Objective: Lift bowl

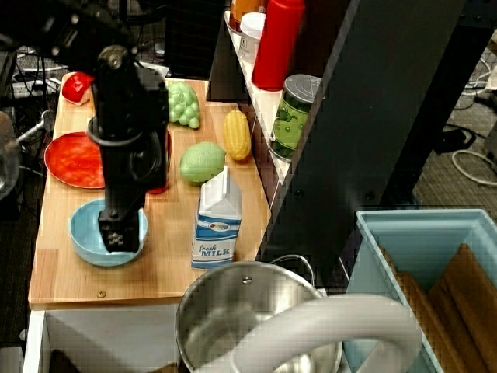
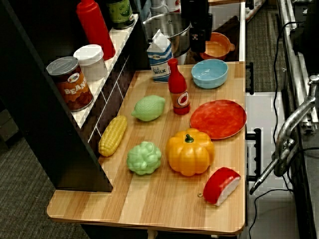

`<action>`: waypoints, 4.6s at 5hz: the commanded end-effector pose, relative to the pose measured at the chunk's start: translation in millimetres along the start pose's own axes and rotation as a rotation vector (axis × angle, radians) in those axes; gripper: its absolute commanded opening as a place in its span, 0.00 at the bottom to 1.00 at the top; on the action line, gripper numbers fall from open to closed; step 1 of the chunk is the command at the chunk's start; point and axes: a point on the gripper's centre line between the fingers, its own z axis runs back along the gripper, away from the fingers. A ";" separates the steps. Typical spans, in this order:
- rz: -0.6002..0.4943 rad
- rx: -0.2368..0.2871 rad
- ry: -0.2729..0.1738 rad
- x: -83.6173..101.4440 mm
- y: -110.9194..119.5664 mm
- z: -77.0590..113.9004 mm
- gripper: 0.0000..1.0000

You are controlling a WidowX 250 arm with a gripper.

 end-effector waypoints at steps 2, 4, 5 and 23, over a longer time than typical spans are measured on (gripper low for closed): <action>0.001 -0.012 0.007 -6.1 9.3 -2.4 1.00; 0.050 -0.037 -0.048 -9.9 5.5 -8.0 1.00; 0.098 -0.044 -0.085 -13.4 11.8 -9.3 1.00; 0.302 -0.239 -0.134 2.3 41.9 118.2 0.00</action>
